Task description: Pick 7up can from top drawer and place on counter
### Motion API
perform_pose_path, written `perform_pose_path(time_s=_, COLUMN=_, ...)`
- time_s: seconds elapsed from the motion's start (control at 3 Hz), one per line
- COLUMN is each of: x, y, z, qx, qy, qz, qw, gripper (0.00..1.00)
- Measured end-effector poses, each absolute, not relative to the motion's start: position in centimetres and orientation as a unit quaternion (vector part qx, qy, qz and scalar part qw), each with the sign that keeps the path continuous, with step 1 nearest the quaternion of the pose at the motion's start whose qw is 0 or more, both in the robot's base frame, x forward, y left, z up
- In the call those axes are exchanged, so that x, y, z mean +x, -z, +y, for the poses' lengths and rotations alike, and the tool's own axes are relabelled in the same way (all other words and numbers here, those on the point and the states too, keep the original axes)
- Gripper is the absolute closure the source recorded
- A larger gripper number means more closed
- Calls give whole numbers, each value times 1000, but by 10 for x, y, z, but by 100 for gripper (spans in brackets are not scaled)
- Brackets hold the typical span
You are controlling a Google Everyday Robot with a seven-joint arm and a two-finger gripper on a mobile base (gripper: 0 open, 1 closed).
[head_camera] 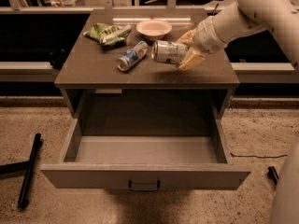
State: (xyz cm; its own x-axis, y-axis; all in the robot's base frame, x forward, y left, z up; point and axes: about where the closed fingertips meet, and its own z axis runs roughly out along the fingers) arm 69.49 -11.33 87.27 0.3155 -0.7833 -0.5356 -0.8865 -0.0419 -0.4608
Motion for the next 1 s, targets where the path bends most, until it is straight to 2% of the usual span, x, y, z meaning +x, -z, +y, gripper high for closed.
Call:
perform_pose_path(time_s=0.67, x=709, y=-872, z=-98, qx=-708, qy=-78, qz=605, qw=355, gripper=36)
perform_pose_path(time_s=1.0, x=712, y=-867, z=-98, qx=-702, qy=-75, qz=620, qw=341, gripper=5)
